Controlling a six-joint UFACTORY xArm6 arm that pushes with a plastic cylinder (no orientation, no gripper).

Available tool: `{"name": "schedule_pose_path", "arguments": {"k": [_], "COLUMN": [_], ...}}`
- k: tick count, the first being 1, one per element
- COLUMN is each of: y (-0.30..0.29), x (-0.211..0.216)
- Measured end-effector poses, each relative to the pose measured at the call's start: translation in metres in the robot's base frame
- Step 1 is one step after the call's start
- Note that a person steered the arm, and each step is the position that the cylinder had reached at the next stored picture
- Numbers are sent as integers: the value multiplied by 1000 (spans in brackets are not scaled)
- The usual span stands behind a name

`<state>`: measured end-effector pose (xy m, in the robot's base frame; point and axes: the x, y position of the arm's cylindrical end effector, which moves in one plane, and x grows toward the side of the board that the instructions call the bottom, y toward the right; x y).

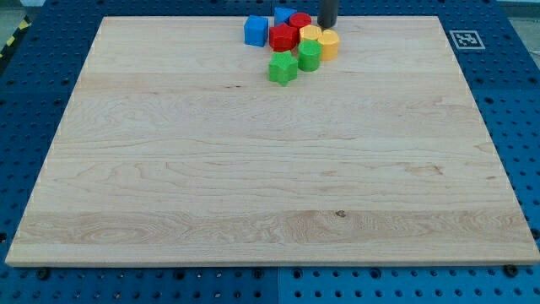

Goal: Slide the blue triangle to the blue cube

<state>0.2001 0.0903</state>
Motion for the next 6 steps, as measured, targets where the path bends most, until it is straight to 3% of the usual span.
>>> {"name": "schedule_pose_path", "arguments": {"k": [3, 6], "y": [-52, -52], "x": [0, -5]}}
